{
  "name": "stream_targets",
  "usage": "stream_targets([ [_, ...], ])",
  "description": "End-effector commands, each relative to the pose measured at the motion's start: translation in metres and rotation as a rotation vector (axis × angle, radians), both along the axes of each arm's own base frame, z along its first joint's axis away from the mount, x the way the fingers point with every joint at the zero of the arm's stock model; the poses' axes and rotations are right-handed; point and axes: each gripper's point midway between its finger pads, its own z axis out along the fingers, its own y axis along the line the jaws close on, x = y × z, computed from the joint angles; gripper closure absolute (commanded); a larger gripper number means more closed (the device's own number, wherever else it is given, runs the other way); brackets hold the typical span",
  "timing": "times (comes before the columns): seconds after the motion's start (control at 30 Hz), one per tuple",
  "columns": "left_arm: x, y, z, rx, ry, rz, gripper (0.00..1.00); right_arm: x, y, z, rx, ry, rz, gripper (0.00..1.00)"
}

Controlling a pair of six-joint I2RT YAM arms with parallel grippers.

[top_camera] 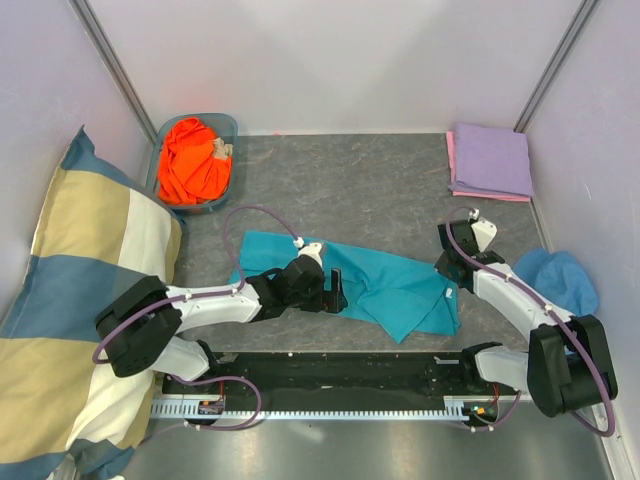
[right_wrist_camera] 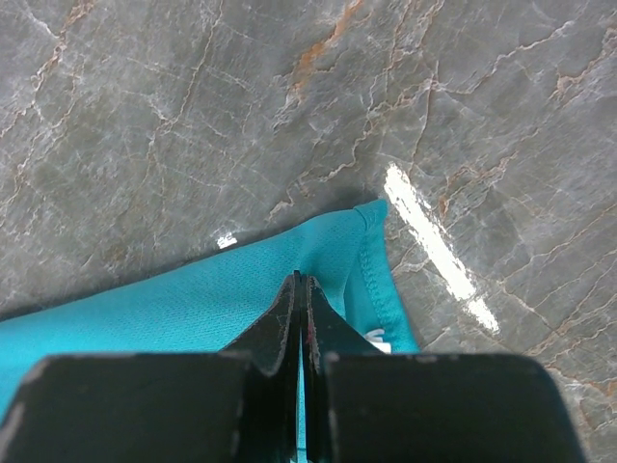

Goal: Fold and stack the t-shirts
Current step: Fold the other side of the tshirt into a rectangle

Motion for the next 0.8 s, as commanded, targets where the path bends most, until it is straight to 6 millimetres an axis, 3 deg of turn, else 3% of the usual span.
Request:
stream_targets([
  [0.0,-0.02,0.043,-0.039,0.175,0.078,0.025,0.02,0.021,-0.007,0.019,-0.034,-0.06,-0.029,1.0],
  [0.27,-0.02,0.046,-0.042,0.189,0.078,0.027,0.02,0.031,-0.017,0.02,-0.063,-0.05,-0.038,1.0],
  [0.77,-0.022,0.051,-0.046,0.202,0.085,0.037,0.02,0.057,-0.017,0.018,-0.078,-0.038,-0.02,1.0],
])
